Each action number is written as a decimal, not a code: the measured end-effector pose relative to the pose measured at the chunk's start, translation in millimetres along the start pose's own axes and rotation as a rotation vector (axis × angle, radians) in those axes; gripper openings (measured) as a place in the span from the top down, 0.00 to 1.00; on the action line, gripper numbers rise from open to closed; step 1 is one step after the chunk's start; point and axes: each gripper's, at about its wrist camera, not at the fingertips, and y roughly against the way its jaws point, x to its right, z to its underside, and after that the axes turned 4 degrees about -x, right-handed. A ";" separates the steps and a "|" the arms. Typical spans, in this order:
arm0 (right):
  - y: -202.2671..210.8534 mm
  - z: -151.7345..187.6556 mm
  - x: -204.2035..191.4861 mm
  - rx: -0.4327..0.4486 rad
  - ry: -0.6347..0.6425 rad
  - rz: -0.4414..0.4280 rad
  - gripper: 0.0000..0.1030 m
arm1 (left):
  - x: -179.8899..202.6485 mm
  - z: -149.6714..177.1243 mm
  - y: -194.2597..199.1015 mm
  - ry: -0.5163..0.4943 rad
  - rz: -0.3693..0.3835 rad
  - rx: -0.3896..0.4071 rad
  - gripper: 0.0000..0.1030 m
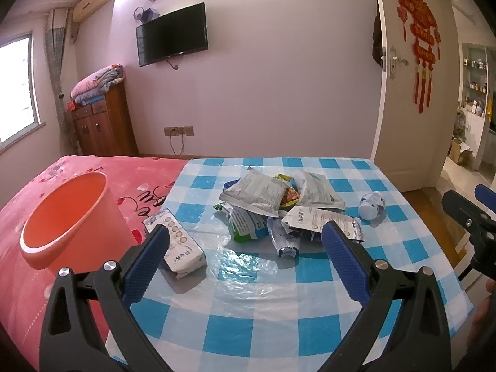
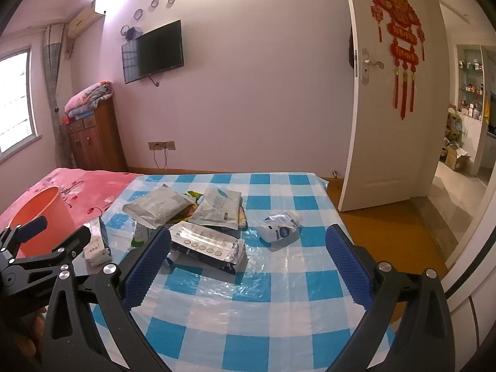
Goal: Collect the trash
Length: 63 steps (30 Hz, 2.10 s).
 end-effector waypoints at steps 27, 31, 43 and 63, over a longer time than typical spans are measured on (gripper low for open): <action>13.6 4.8 -4.4 0.007 0.016 0.007 0.04 | -7.3 2.3 16.3 -0.005 -0.015 0.016 0.04; 12.9 6.5 -4.0 0.006 0.020 0.007 0.04 | -11.8 4.7 19.0 -0.008 -0.017 0.012 0.04; -13.9 23.1 -8.5 -0.088 0.047 -0.059 0.04 | -18.3 19.4 4.1 0.019 0.018 -0.045 0.04; -87.3 54.2 6.1 -0.300 0.060 -0.162 0.04 | -84.7 44.8 -45.9 0.187 -0.008 -0.176 0.04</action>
